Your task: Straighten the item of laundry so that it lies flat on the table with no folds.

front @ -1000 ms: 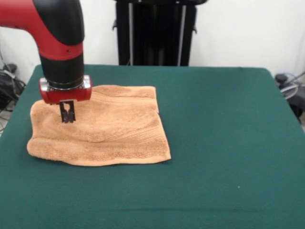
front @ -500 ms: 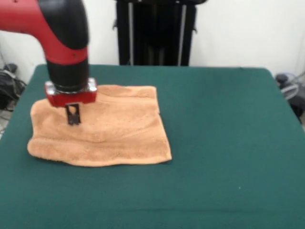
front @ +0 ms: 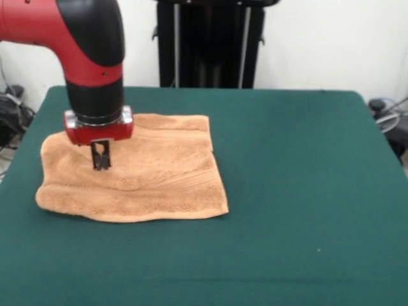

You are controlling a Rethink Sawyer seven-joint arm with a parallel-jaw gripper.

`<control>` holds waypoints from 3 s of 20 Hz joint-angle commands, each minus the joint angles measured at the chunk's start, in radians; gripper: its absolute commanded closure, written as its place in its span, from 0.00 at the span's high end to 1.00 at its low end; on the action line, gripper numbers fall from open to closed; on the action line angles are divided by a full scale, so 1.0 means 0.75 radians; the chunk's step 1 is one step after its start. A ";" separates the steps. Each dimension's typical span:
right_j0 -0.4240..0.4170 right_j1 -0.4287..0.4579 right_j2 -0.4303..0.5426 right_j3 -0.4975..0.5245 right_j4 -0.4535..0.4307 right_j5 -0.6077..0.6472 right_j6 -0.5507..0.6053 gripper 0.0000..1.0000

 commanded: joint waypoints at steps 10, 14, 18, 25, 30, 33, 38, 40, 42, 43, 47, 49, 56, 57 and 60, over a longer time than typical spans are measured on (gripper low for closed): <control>0.009 -0.038 -0.036 0.086 -0.009 -0.110 0.178 1.00; 0.029 -0.036 -0.045 0.087 -0.014 -0.124 0.198 1.00; 0.056 -0.036 -0.063 0.091 -0.016 -0.137 0.227 1.00; 0.066 -0.033 -0.084 0.082 -0.015 -0.158 0.202 1.00; 0.029 -0.109 -0.031 0.112 0.041 -0.080 0.117 1.00; 0.029 -0.146 -0.024 0.122 0.074 -0.026 0.109 1.00; 0.035 -0.138 -0.015 0.072 0.094 0.012 0.077 1.00; 0.041 -0.125 -0.018 0.051 0.096 0.010 0.075 1.00; 0.053 -0.093 -0.021 0.005 0.098 0.019 0.071 1.00; 0.058 -0.082 -0.023 -0.012 0.098 0.024 0.069 1.00; 0.068 -0.042 -0.025 -0.068 0.094 0.034 0.059 1.00; 0.068 -0.025 -0.024 -0.090 0.092 0.041 0.048 1.00; 0.071 0.038 -0.031 -0.151 0.080 0.059 0.029 1.00; 0.073 0.040 -0.032 -0.151 0.081 0.063 0.029 1.00; 0.069 0.063 -0.033 -0.156 0.071 0.035 0.030 1.00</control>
